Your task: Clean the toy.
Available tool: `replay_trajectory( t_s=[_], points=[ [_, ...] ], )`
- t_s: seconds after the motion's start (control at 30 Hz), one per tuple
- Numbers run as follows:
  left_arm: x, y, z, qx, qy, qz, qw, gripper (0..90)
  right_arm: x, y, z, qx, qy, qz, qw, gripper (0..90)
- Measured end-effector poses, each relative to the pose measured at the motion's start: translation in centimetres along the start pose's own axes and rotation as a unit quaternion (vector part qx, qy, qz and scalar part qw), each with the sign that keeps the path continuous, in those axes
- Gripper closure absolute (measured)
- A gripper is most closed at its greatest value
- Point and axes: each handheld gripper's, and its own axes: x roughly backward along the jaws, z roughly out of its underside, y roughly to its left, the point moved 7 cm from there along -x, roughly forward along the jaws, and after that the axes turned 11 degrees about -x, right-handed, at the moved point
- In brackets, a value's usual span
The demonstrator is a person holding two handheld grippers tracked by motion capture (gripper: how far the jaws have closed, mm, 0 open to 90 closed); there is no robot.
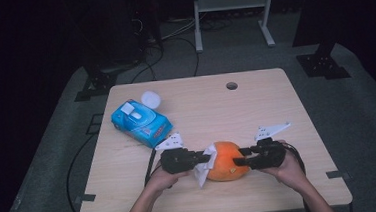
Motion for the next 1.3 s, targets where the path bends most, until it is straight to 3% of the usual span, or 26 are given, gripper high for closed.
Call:
replay_trajectory(
  t_s=[0.07, 0.17, 0.23, 0.37, 0.5, 0.63, 0.77, 0.87, 0.97, 1.13, 1.3],
  points=[
    [-0.4, -0.4, -0.2, -0.019, 0.013, -0.002, 0.9997, 81.9, -0.2, 0.3, 0.0, 0.013, 0.004, 0.0, 0.9999, 50.9],
    [-0.9, -0.1, 0.8, -0.029, 0.038, -0.013, 0.9988, 82.3, 0.1, 0.1, 0.0, 0.014, 0.008, 0.002, 0.9999, 48.0],
    [-0.7, 0.3, 1.3, -0.025, 0.041, -0.016, 0.9987, 82.7, 0.3, -0.1, 0.1, 0.007, 0.012, -0.005, 0.9999, 44.3],
    [0.1, 1.3, 2.0, -0.013, 0.05, -0.031, 0.9982, 82.6, 0.8, 0.2, -0.1, 0.019, 0.015, 0.001, 0.9997, 42.2],
    [0.1, 1.3, 2.2, -0.01, 0.051, -0.029, 0.9982, 82.5, 0.5, 0.3, -0.1, 0.019, 0.029, 0.002, 0.9994, 39.4],
    [-0.1, 1.1, 2.0, -0.006, 0.047, -0.026, 0.9985, 82.4, 0.1, -0.1, 0.3, -0.005, 0.036, -0.008, 0.9993, 39.4],
    [0.2, 0.6, 0.6, -0.004, 0.018, -0.015, 0.9997, 82.4, -0.3, 0.1, 0.4, -0.008, 0.033, -0.004, 0.9994, 41.5],
    [-0.2, -0.6, -0.8, -0.022, 0.0, -0.002, 0.9997, 82.4, -0.7, 0.9, 0.4, 0.004, 0.032, -0.004, 0.9995, 43.5],
    [-1.0, -1.1, -0.7, -0.047, 0.026, -0.006, 0.9985, 82.3, -1.0, 1.8, 0.3, 0.035, 0.037, 0.008, 0.9986, 44.9],
    [-1.1, 0.2, 1.5, -0.011, 0.025, -0.003, 0.9996, 82.8, -1.1, 1.5, 0.5, 0.03, 0.037, -0.001, 0.9989, 45.1],
    [-0.3, 0.7, 1.7, -0.018, 0.037, -0.011, 0.9991, 82.8, -1.1, 1.4, 0.5, 0.032, 0.038, -0.001, 0.9988, 45.1]
  ],
)
